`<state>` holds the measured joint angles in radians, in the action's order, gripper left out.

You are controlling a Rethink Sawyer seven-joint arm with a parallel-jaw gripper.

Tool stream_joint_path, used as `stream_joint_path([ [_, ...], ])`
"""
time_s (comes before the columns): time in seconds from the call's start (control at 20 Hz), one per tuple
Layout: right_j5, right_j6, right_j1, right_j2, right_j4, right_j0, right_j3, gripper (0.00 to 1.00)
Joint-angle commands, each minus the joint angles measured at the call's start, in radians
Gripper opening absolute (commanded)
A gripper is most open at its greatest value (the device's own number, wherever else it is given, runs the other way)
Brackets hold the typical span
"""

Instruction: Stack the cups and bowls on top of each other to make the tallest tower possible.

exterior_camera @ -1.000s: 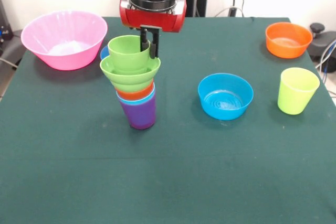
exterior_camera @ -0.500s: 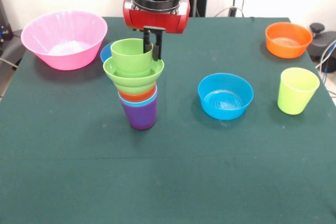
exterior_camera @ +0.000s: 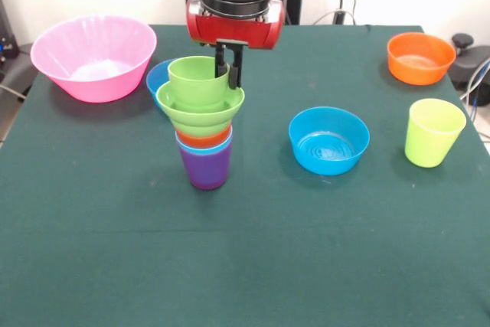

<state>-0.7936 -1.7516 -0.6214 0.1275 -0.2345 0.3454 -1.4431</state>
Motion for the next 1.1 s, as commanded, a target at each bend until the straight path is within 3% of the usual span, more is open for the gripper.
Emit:
stream_joint_path([
  [0.05, 0.039, -0.094, 0.047, 0.028, -0.004, -0.031, -0.047, 0.00],
  [1.1, -0.083, 0.000, 0.090, 0.071, 0.059, 0.026, -0.041, 0.00],
])
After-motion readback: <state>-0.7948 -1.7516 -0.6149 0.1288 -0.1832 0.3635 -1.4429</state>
